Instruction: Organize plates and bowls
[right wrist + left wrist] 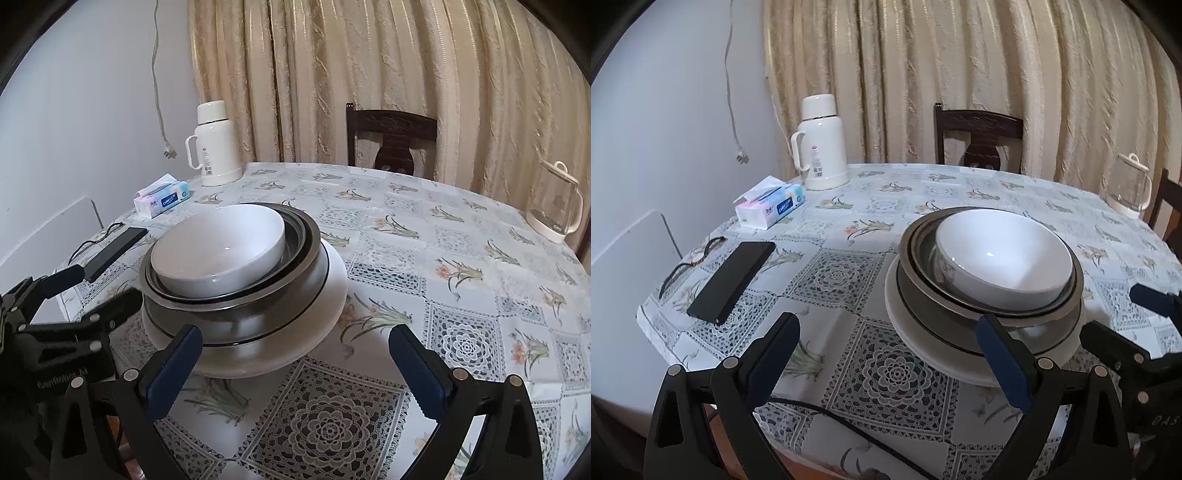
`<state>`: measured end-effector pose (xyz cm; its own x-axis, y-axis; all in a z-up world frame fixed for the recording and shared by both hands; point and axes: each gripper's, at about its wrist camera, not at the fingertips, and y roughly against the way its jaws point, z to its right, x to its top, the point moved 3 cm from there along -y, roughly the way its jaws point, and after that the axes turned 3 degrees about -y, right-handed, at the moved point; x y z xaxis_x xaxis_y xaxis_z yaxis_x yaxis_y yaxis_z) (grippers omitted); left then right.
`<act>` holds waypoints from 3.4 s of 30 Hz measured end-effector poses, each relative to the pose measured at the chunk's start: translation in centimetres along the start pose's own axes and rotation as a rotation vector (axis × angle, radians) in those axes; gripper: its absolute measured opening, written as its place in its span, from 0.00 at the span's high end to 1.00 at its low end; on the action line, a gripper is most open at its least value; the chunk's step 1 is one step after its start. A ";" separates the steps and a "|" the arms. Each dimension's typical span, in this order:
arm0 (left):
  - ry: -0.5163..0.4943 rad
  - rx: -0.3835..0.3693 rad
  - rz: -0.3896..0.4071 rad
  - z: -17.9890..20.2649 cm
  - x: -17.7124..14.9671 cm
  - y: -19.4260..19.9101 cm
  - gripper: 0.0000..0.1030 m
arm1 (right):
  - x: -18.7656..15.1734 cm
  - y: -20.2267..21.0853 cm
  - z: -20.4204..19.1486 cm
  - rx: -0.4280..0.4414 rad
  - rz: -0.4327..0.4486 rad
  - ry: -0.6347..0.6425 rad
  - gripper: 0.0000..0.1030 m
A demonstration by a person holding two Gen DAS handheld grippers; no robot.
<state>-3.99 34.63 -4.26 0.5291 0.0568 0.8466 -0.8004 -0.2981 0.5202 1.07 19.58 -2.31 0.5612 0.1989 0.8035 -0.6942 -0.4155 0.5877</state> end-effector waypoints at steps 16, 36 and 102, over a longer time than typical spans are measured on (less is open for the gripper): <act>-0.113 0.035 -0.036 2.7 -1.5 -0.1 0.06 | -0.7 0.2 0.8 -0.039 0.001 0.033 0.00; -0.110 -0.009 -0.038 2.8 -2.0 -0.2 0.06 | -1.2 -0.1 1.2 -0.032 -0.010 0.013 0.00; -0.107 0.001 -0.052 2.7 -2.6 -0.6 0.06 | -2.2 -0.7 1.1 -0.019 -0.073 0.001 0.00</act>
<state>-4.15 32.06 -7.07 0.5968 -0.0304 0.8018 -0.7711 -0.2980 0.5627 0.82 18.46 -4.58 0.6103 0.2295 0.7582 -0.6597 -0.3827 0.6468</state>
